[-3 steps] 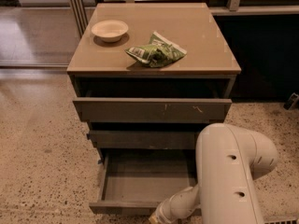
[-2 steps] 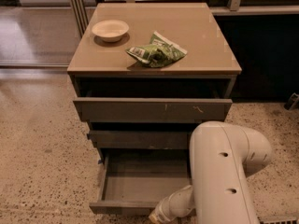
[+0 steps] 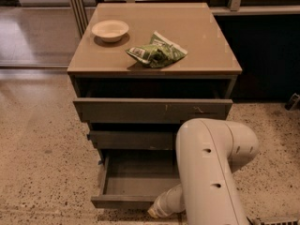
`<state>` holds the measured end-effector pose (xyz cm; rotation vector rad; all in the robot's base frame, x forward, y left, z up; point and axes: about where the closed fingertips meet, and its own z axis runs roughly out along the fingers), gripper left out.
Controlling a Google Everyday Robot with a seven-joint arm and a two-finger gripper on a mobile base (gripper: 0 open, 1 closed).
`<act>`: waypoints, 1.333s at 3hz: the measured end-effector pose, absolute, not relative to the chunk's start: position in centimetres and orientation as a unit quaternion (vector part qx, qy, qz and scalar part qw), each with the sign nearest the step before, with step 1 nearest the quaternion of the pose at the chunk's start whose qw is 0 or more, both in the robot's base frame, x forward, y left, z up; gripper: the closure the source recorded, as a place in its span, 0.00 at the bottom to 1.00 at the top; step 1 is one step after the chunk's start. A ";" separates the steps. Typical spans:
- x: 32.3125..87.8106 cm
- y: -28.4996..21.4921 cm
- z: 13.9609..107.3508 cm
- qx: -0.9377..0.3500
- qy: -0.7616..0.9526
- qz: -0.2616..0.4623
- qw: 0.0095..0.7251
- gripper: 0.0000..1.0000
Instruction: Close bottom drawer
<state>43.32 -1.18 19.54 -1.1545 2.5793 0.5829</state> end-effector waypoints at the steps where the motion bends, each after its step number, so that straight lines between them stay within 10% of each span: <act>1: 43.6 -0.7 18.8 -0.390 0.887 0.212 0.124 1.00; 4: 48.1 1.1 18.5 -0.409 0.879 0.200 0.140 1.00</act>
Offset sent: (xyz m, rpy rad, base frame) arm 0.0786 0.0230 -0.0371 0.0361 0.0473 0.0448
